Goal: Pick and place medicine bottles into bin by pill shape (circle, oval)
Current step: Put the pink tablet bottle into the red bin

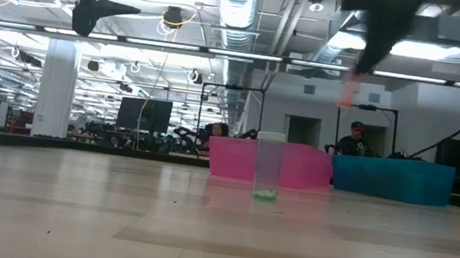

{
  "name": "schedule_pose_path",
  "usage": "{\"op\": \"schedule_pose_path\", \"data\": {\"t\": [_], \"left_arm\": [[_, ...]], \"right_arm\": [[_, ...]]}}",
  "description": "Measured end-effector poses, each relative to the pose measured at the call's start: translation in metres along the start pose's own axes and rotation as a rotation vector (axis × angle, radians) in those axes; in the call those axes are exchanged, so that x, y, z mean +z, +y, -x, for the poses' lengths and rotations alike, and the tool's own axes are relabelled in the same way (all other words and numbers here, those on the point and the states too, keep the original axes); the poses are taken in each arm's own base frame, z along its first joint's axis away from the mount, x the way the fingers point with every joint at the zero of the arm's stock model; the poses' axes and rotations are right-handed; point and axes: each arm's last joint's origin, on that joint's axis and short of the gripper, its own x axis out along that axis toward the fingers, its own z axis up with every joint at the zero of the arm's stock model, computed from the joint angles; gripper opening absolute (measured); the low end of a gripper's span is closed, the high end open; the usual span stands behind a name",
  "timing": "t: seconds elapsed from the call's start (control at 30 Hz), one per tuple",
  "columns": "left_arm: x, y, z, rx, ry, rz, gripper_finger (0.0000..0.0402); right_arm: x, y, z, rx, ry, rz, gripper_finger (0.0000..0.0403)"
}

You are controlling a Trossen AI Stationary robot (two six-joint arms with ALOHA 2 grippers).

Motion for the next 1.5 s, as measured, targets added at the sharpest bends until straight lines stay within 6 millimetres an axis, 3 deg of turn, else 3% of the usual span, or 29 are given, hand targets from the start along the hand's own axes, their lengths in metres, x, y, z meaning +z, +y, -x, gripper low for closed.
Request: {"op": "schedule_pose_path", "data": {"t": [0.33, 0.57, 0.77, 0.97, 1.5], "left_arm": [[0.0, 0.0, 0.0, 0.0, 0.0, 0.0, 0.03], [0.0, 0.0, 0.0, 0.0, 0.0, 0.0, 0.03], [0.0, 0.0, 0.0, 0.001, 0.002, 0.0, 0.03], [-0.001, 0.0, 0.0, -0.007, 0.019, -0.001, 0.03], [-0.002, 0.001, 0.0, 0.006, 0.031, -0.002, 0.03]], "right_arm": [[0.099, -0.072, -0.053, -0.153, -0.038, 0.117, 0.0113], [0.141, -0.091, -0.109, -0.155, 0.03, 0.15, 0.0113], [0.144, -0.096, -0.159, -0.088, 0.12, 0.133, 0.0113], [0.137, -0.101, -0.189, -0.08, 0.193, 0.095, 0.0113], [0.136, -0.12, -0.197, -0.098, 0.187, 0.043, 0.0113]]}}
